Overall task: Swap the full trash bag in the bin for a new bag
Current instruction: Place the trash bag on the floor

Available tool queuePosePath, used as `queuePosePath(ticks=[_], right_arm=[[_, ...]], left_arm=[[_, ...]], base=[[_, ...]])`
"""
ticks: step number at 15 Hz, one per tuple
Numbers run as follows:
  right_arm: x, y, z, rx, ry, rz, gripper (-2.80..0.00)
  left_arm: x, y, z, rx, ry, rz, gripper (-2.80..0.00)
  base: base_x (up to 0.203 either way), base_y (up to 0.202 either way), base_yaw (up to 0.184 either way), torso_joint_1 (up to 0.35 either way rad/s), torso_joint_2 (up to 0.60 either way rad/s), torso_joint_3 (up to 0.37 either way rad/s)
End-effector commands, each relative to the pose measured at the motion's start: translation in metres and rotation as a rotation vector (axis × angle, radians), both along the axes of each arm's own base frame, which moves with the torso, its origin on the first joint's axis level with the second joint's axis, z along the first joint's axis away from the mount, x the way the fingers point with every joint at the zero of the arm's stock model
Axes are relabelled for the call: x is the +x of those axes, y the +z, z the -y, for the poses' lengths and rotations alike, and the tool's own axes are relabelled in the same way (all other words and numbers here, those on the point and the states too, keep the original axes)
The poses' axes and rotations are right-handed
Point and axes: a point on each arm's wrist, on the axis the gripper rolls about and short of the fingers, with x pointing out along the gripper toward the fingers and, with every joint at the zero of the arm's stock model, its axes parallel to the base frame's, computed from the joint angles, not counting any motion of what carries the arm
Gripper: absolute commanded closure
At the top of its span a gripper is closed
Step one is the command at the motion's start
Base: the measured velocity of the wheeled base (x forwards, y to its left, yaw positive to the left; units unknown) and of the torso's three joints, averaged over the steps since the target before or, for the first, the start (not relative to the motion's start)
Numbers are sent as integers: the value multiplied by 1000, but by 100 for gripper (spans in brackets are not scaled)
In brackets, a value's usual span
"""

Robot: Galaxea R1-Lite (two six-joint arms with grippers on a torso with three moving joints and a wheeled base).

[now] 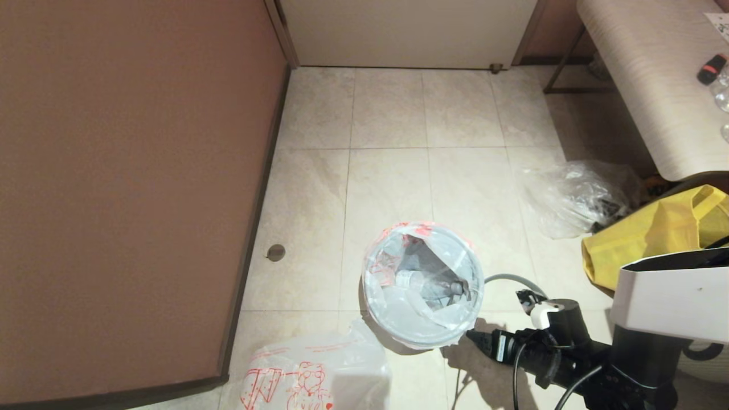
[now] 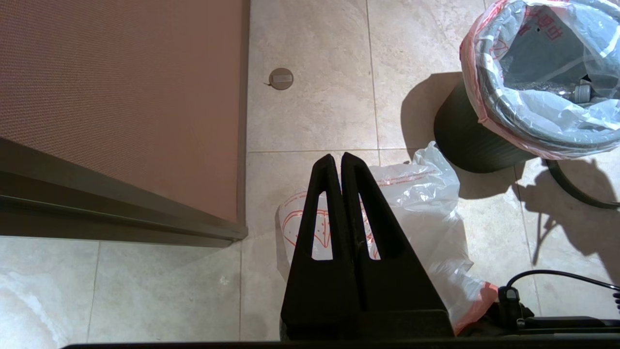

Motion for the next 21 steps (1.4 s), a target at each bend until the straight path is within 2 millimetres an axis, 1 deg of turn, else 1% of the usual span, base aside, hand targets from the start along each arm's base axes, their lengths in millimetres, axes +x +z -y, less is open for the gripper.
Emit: queuePosePath(ticks=[1, 4, 7, 12, 14, 16, 18, 20, 21], right_arm=[[0, -4, 4, 7, -5, 6, -280], [3, -15, -1, -7, -20, 43, -280], [6, -27, -11, -80, -52, 72, -280], [7, -34, -15, -117, -60, 81, -280], [9, -29, -17, -87, -74, 149, -280], [2, -24, -17, -48, -54, 187, -280], [0, -26, -20, -41, -33, 187, -280], [-7, -28, -13, -56, -29, 157, -280], [-9, -28, -11, -66, 3, 149, -280]], left_arm=[[0, 0, 0, 0, 0, -2, 0], [0, 0, 0, 0, 0, -2, 0], [0, 0, 0, 0, 0, -2, 0], [0, 0, 0, 0, 0, -2, 0], [0, 0, 0, 0, 0, -2, 0], [0, 0, 0, 0, 0, -2, 0], [0, 0, 0, 0, 0, -2, 0], [0, 0, 0, 0, 0, -2, 0], [0, 0, 0, 0, 0, -2, 0]], base=[[0, 0, 0, 0, 0, 0], [0, 0, 0, 0, 0, 0], [0, 0, 0, 0, 0, 0], [0, 0, 0, 0, 0, 0], [0, 0, 0, 0, 0, 0], [0, 0, 0, 0, 0, 0], [0, 0, 0, 0, 0, 0], [0, 0, 0, 0, 0, 0], [0, 0, 0, 0, 0, 0]])
